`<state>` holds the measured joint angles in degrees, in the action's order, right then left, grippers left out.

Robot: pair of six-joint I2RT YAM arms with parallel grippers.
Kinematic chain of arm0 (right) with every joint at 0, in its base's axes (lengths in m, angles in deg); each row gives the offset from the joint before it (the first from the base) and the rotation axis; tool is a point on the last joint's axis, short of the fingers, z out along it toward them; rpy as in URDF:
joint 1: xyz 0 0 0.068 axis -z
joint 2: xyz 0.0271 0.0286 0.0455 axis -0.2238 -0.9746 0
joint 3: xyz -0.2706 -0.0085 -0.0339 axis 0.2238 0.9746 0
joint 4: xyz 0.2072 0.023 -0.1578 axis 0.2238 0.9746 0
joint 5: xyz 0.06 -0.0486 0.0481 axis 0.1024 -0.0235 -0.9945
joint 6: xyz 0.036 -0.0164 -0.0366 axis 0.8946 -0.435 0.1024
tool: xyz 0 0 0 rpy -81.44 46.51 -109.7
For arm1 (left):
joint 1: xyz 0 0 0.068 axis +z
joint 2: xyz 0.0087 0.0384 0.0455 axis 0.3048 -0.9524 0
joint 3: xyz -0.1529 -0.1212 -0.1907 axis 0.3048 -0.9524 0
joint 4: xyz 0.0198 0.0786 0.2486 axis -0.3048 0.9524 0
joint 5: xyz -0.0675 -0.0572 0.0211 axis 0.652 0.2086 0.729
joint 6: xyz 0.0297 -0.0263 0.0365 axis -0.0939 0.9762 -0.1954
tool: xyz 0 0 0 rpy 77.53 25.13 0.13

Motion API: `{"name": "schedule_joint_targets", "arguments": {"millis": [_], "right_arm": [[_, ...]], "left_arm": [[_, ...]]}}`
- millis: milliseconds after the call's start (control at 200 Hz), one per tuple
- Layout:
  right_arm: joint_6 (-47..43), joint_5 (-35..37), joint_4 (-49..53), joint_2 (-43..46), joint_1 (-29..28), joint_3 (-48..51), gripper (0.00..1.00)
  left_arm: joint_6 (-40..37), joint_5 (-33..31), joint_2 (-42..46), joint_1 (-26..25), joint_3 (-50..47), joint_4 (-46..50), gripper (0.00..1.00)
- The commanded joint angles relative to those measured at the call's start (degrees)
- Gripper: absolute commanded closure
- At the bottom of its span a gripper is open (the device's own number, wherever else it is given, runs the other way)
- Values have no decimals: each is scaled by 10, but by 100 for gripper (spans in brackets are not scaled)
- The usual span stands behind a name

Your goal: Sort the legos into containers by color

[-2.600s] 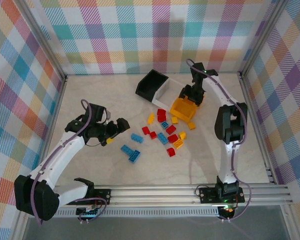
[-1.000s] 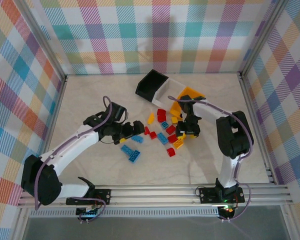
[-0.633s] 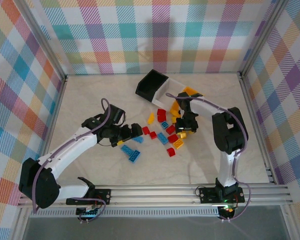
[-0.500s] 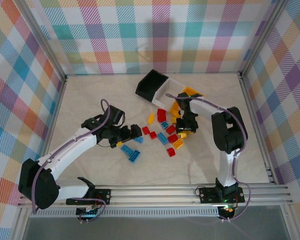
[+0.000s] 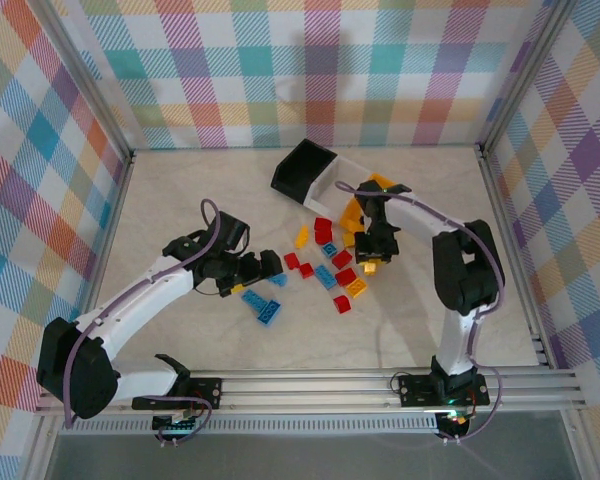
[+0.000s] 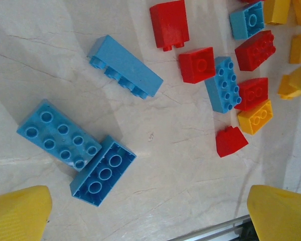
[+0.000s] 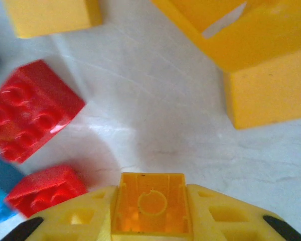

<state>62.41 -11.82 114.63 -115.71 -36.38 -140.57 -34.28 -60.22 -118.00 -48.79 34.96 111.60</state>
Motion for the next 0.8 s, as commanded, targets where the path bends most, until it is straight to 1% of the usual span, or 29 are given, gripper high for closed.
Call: {"name": "schedule_joint_targets", "arguments": {"millis": [0,75,165,350,515,640,755,795], "right_arm": [[17,0,33,53,1,-59,65],[15,4,46,57,8,-112,64],[12,6,60,35,24,-178,64],[10,17,80,-73,59,-317,64],[18,12,82,-159,81,-395,64],[12,7,80,-196,87,-427,61],[7,-3,80,-216,89,-446,57],[6,-7,83,-221,89,-453,53]], "left_arm": [[-11,-25,21,-2,-2,42,0],[-18,-32,26,-2,-2,57,0],[-30,-34,28,-2,-2,73,0],[-57,-21,18,-4,10,101,1],[-63,-16,-3,-6,9,117,3],[-30,-29,0,-6,-10,117,5],[46,-33,1,-5,-33,102,7],[74,-33,-4,-5,-40,98,7]]}}
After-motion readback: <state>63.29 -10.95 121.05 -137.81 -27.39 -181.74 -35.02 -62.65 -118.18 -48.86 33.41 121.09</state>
